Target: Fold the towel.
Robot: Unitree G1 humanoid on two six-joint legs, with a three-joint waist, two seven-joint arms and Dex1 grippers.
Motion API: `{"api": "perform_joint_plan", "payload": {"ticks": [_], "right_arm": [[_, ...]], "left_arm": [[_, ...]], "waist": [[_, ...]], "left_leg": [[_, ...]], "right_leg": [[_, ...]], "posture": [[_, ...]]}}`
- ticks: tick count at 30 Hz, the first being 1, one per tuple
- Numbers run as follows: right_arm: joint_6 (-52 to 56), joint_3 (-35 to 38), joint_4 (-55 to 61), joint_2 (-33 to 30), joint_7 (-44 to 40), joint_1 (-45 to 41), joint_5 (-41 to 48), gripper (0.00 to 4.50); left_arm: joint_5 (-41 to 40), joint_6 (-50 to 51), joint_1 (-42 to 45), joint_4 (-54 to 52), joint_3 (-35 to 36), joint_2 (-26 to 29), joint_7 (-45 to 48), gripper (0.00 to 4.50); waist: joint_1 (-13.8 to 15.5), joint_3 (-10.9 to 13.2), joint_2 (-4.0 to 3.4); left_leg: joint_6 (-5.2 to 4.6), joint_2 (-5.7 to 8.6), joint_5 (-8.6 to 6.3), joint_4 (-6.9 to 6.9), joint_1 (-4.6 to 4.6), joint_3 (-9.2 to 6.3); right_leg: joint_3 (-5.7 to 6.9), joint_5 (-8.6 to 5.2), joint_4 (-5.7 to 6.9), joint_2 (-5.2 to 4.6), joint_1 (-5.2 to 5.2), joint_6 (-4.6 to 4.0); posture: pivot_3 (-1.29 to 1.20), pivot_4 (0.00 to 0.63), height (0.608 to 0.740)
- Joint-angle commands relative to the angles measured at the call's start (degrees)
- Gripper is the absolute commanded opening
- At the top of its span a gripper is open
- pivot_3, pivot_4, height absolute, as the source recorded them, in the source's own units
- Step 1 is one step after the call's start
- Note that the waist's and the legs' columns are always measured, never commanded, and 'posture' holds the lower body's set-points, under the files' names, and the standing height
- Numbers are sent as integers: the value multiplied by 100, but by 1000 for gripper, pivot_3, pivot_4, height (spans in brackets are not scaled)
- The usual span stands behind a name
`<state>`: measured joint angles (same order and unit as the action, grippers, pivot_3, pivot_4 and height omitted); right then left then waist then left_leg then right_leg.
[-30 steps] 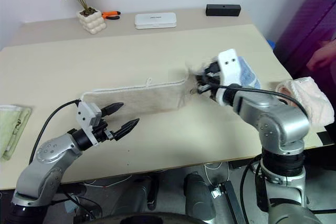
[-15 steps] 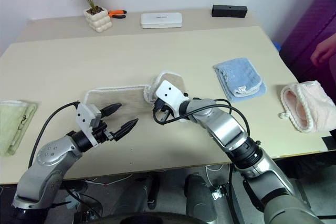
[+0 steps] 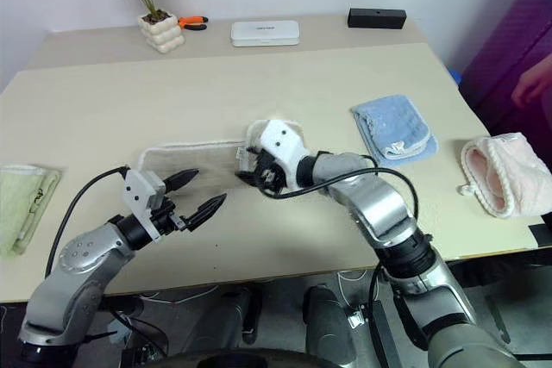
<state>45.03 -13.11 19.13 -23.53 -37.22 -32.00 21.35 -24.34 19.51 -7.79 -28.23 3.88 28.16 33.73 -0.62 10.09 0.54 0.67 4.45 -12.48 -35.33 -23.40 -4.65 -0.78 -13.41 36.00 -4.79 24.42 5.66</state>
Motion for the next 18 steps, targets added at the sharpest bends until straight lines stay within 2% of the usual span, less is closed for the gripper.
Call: {"api": "perform_joint_plan", "payload": {"ticks": [1,2,4,5,13,15,17,18], "right_arm": [[-23,727,-495,157,359,-200,109,1834],[-201,634,-780,165,435,-257,-115,1445],[-645,379,-1437,287,525,-380,-500,351],[-861,227,-1705,343,494,-419,-658,50],[-2024,-730,-3076,791,118,-303,-1517,50],[-2174,-757,-3129,806,132,-285,-1655,50],[-2274,-366,-2748,770,161,-374,-1478,50],[-2417,-205,-2539,686,88,-417,-1405,559]], "left_arm": [[-43,-51,44,-127,174,42,1,4310],[-40,-43,74,-117,153,25,-7,4310],[-26,-27,140,-97,97,-11,-25,4310],[-20,-20,161,-94,74,-24,-33,4310],[8,-40,92,-116,92,-85,-129,4310],[19,-37,23,-166,126,-90,-185,4310],[-221,205,-308,-478,430,-258,-562,4310],[-417,387,-468,-629,603,-390,-798,4310]], "waist": [[0,0,0],[-2,0,0],[-19,0,1],[-22,-1,1],[-27,-1,1],[-26,-1,1],[-34,-2,2],[-44,1,0]], "left_leg": [[0,-1,0,0,0,0],[0,-1,0,0,0,-1],[0,-1,0,1,2,1],[1,-2,0,2,2,1],[2,-2,1,6,4,3],[2,-2,1,5,4,3],[2,-2,1,5,4,2],[3,-2,1,5,4,3]], "right_leg": [[0,0,1,0,0,-1],[0,0,0,0,0,-2],[0,-4,1,2,0,-13],[0,-4,1,3,1,-14],[-1,6,6,12,4,0],[-1,7,7,12,4,-1],[-1,7,6,12,4,-1],[-3,7,6,12,4,-1]], "posture": [[0,150,740],[0,150,740],[0,150,740],[0,150,740],[0,150,740],[0,150,740],[0,150,740],[0,150,740]]}}
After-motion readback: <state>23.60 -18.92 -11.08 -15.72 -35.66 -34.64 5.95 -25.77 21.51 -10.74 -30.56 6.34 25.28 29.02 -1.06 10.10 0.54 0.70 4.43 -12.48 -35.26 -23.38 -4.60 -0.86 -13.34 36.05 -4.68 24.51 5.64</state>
